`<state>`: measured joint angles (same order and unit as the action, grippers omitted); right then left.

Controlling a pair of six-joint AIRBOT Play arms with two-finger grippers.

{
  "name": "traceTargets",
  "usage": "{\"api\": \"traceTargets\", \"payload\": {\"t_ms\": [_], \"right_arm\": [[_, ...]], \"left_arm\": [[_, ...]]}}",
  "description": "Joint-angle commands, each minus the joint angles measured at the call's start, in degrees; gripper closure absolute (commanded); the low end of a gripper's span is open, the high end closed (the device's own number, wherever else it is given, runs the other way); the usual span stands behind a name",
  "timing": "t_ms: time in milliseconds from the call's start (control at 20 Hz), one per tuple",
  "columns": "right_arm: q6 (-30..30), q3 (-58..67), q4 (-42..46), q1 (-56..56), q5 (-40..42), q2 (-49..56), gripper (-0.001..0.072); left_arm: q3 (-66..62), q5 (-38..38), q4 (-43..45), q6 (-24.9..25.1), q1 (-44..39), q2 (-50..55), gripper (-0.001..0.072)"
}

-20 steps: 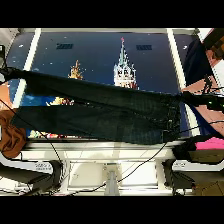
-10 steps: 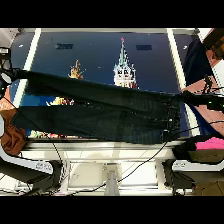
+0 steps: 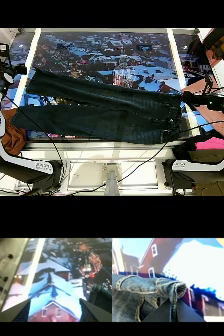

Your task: Fold the clothes and pants, and hang the long-sleeved shirts on hangers.

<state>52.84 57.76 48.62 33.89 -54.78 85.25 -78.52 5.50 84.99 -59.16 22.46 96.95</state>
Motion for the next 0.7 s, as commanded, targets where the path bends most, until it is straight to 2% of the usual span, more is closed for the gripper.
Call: {"api": "traceTargets", "payload": {"t_ms": [0,100,300,500,650], "right_arm": [[0.0,0.0,-0.1,0.0,-0.9,0.0,0.0676],[0.0,0.0,-0.2,0.0,-0.8,0.0,0.0676],[0.3,0.0,-3.0,0.0,6.6,-0.2,0.0676],[2.2,0.1,-6.8,0.0,18.9,-0.3,0.0677],[2.2,2.3,-6.9,0.0,25.2,-0.2,0.0677]], "left_arm": [[0.0,-1.3,-0.2,0.0,-0.7,-0.7,0.0004],[0.0,-0.9,-0.2,-1.8,-1.6,-2.1,0.0005],[0.0,4.3,-0.2,-11.7,-2.7,-6.4,0.0005],[0.0,16.3,-0.1,-12.0,-2.4,-9.5,0.0005],[0.0,24.2,-0.2,-12.0,-2.2,-9.5,0.0006]]}}
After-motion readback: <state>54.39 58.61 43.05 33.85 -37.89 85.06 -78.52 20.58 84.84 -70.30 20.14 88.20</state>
